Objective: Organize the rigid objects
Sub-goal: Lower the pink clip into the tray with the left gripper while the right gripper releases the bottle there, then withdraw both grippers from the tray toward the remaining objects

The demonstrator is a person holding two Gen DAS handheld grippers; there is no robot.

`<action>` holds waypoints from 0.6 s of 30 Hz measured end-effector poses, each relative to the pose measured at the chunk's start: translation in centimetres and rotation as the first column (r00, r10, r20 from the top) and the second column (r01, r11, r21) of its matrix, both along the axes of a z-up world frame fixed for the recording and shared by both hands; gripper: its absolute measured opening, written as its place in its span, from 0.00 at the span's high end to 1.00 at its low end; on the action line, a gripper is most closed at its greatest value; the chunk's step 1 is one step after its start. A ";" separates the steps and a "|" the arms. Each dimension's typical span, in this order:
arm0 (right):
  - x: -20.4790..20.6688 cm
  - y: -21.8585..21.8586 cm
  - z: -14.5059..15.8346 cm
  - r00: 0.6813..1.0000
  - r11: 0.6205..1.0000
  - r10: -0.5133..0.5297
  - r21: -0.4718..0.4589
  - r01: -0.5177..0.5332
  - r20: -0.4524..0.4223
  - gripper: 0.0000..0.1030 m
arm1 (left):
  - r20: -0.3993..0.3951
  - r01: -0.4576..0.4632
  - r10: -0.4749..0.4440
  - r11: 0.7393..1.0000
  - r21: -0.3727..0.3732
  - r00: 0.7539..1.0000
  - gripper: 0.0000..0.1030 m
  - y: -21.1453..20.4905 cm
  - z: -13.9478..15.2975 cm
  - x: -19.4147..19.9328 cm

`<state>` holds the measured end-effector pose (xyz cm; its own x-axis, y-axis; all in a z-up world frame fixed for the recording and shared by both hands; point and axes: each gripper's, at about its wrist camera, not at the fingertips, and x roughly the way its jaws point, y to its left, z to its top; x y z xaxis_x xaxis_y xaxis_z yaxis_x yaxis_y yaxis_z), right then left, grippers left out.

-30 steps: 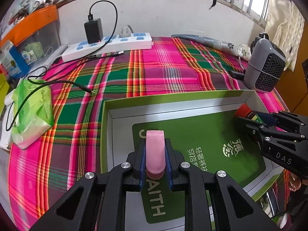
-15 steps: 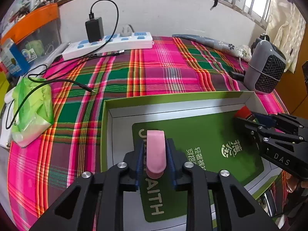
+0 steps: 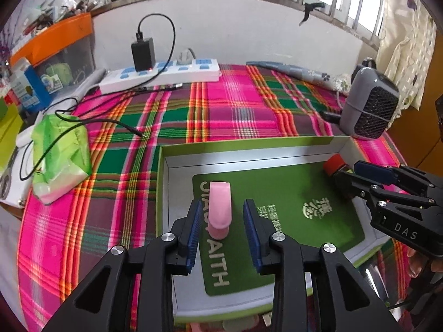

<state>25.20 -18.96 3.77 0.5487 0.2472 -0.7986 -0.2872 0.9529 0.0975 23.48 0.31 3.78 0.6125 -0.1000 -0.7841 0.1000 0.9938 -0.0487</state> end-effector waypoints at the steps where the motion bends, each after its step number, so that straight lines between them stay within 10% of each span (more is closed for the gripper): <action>1: -0.3 -0.1 0.2 1.000 1.000 -0.001 0.002 0.001 0.004 0.58 | 0.003 0.001 -0.001 1.000 0.000 1.000 0.71 0.0 0.2 -0.2; 18: -5.9 -1.2 3.0 0.997 0.999 -0.018 0.051 0.015 0.070 0.58 | 0.054 -0.014 0.014 1.000 -0.007 0.998 0.71 0.8 2.0 -6.4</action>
